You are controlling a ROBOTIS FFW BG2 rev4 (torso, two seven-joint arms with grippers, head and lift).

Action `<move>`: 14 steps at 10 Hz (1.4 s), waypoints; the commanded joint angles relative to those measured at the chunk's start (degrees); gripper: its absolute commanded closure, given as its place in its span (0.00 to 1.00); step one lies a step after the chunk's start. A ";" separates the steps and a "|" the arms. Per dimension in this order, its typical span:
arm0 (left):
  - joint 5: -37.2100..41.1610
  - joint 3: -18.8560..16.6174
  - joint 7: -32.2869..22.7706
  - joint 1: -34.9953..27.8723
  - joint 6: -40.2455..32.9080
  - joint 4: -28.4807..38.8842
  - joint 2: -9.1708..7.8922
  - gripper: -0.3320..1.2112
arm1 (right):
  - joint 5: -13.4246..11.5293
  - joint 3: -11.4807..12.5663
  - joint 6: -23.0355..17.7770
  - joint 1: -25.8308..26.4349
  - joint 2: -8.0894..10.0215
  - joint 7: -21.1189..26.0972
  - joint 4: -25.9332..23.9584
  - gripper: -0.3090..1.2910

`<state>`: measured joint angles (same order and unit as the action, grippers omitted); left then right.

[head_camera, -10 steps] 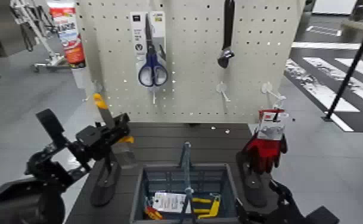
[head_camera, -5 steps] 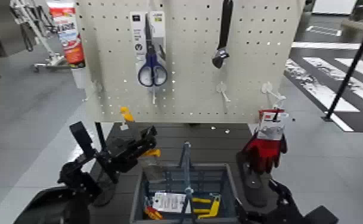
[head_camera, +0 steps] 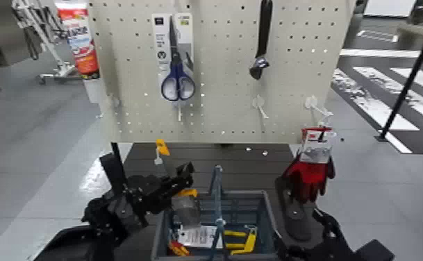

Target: Put the yellow paint brush into the crate.

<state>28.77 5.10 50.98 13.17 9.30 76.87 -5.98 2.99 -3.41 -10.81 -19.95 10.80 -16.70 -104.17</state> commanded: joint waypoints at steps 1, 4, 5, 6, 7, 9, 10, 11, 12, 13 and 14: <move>0.06 1.58 0.26 0.01 -0.07 -2.25 0.27 0.98 | 0.00 -0.10 0.00 0.00 -0.08 0.00 0.02 0.28; -3.37 1.93 0.17 -0.07 2.92 -2.51 0.36 0.28 | 0.00 -0.02 -0.09 -0.08 0.01 0.00 -0.07 0.28; -3.98 1.93 0.26 -0.16 4.15 -2.51 0.36 0.04 | 0.00 -0.02 -0.09 -0.08 0.01 0.00 -0.16 0.28; -4.07 1.58 0.17 -0.25 3.97 -2.51 0.53 0.16 | 0.00 -0.02 -0.09 -0.08 0.01 0.00 -0.24 0.28; -4.25 1.49 0.17 -0.34 3.97 -2.51 0.53 0.12 | 0.00 -0.02 -0.09 -0.17 0.09 0.00 -0.33 0.28; -4.25 1.49 0.17 -0.34 3.97 -2.34 0.62 0.12 | 0.00 -0.02 -0.09 -0.26 0.18 0.00 -0.33 0.28; -4.25 1.58 0.17 -0.34 3.89 -2.25 0.62 0.12 | 0.00 -0.02 -0.09 -0.26 0.36 0.00 -0.51 0.28; -4.51 1.67 0.17 -0.34 3.89 -2.16 0.62 0.12 | 0.00 0.07 -0.18 -0.44 0.36 0.09 -0.51 0.28; -5.83 1.67 0.17 -0.60 3.71 -1.28 0.62 0.13 | 0.00 0.34 -0.44 -0.70 0.36 0.09 -0.68 0.28; -7.06 1.67 0.08 -1.13 3.62 -0.49 0.62 0.13 | 0.00 0.60 -0.53 -1.05 0.36 0.09 -1.03 0.28; -8.20 1.76 -0.79 -2.27 3.27 1.00 0.62 0.13 | 0.00 0.69 -0.61 -1.14 0.36 0.09 -1.12 0.28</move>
<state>21.31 6.81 50.29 11.54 12.73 77.01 -5.37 2.99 -2.81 -11.36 -21.01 11.16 -16.59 -105.22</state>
